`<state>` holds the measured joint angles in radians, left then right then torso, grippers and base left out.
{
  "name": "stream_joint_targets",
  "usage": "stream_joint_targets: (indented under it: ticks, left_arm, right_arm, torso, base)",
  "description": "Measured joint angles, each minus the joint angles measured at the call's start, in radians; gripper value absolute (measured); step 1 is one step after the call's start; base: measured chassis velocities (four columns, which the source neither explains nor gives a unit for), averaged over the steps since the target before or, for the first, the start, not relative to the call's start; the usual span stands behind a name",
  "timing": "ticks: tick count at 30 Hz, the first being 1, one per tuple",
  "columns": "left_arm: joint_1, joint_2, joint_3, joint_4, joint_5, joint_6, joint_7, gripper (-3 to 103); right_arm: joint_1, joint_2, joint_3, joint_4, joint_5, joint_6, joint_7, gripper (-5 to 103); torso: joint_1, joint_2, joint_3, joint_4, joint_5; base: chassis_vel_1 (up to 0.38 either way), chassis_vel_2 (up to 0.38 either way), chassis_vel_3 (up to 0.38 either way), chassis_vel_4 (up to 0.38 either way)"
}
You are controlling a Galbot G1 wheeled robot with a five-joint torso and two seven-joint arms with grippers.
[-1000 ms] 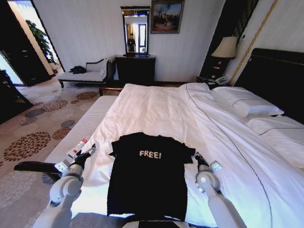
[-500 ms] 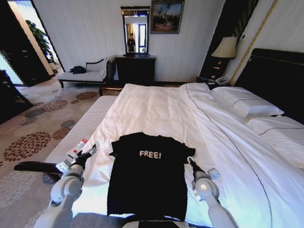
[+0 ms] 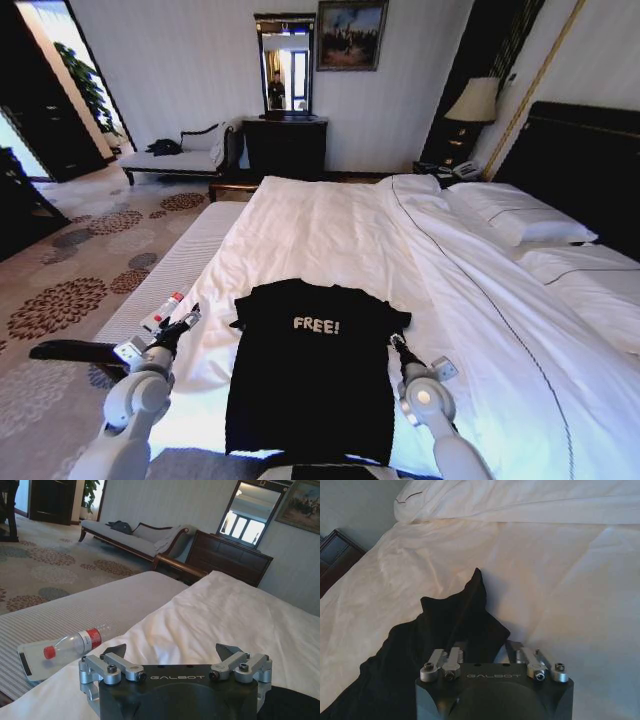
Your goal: Fold the clothes on the bed.
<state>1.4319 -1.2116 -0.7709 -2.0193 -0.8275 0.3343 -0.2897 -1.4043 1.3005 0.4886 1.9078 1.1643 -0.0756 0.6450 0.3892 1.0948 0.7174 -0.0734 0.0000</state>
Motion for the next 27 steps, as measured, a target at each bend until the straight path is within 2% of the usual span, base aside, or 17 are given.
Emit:
stream_joint_targets:
  ticks: [3,5,7,8,11,27]
  left_arm:
    - [-0.001,0.0,0.0,0.0,0.0,0.0,0.0,100]
    - [-0.001,0.0,0.0,0.0,0.0,0.0,0.0,100]
    - [-0.002,-0.001,0.0,0.001,0.0,-0.001,-0.001,100]
    - [-0.002,-0.001,0.0,0.001,0.0,-0.001,-0.001,100]
    - [-0.004,-0.003,0.001,0.002,0.0,-0.001,-0.001,100]
    - [-0.004,-0.016,0.006,-0.002,0.003,-0.001,-0.001,100]
  right_arm:
    - [0.002,0.0,0.001,-0.004,-0.001,0.003,0.0,28]
    - [0.003,0.0,0.002,-0.004,-0.002,0.004,0.0,28]
    - [-0.002,0.0,0.002,0.0,-0.008,0.005,0.005,18]
    - [-0.002,0.0,0.002,0.0,-0.008,0.005,0.005,18]
    - [-0.018,0.002,0.002,0.022,-0.019,0.008,0.02,3]
    - [-0.116,0.047,-0.035,0.121,-0.112,0.028,0.076,-1]
  torso:
    - [0.0,0.0,0.0,0.0,0.0]
    - [0.0,0.0,0.0,0.0,0.0]
    - [0.0,0.0,0.0,0.0,0.0001]
    - [0.0,0.0,0.0,0.0,0.0001]
    - [0.0,0.0,0.0,0.0,0.0]
    - [0.0,0.0,0.0,0.0,0.0]
  base:
    - [0.0,0.0,0.0,0.0]
    - [0.0,0.0,0.0,0.0]
    - [0.0,0.0,0.0,0.0]
    - [0.0,0.0,0.0,0.0]
    - [0.0,0.0,0.0,0.0]
    - [0.0,0.0,0.0,0.0]
